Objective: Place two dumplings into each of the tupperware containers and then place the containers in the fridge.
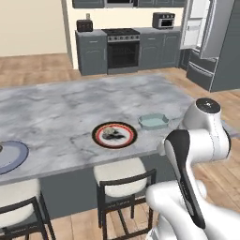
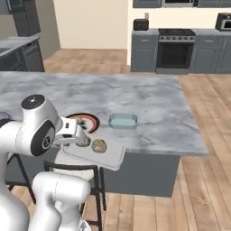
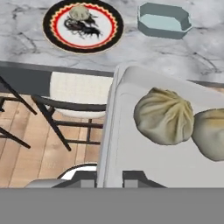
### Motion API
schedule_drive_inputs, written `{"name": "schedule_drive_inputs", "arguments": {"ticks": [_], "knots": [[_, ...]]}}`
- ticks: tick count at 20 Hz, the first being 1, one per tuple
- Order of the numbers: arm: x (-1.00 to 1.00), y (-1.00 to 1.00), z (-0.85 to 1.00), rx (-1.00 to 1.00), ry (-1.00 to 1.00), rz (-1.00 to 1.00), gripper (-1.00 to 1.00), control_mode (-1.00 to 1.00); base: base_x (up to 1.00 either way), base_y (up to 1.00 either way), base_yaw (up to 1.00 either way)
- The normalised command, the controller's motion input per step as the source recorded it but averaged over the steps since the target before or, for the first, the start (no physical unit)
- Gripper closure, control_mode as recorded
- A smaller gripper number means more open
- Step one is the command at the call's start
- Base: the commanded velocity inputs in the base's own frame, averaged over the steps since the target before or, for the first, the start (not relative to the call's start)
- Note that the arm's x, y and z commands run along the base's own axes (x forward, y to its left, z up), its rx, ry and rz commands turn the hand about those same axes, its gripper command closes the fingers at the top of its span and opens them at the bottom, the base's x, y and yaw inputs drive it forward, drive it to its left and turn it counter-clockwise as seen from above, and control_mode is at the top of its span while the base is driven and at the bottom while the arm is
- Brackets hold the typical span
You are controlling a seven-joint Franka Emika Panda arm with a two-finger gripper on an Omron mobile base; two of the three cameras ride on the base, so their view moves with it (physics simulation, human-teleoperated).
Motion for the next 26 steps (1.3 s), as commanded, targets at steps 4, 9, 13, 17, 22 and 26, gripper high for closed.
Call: {"name": "schedule_drive_inputs", "arguments": {"ticks": [4,9,13,17,22,26], "knots": [[0.00,0.00,0.00,0.00,0.00,0.00,1.00,1.00,0.20,-1.00,-0.02],[0.00,0.00,0.00,0.00,0.00,0.00,1.00,1.00,0.33,-1.00,0.00],[0.00,0.00,0.00,0.00,0.00,0.00,1.00,1.00,0.62,-1.00,0.00],[0.00,0.00,0.00,0.00,0.00,0.00,1.00,1.00,0.77,-1.00,-0.01],[0.00,0.00,0.00,0.00,0.00,0.00,1.00,1.00,0.44,-1.00,-0.01],[0.00,0.00,0.00,0.00,0.00,0.00,1.00,1.00,0.36,-1.00,0.00]]}}
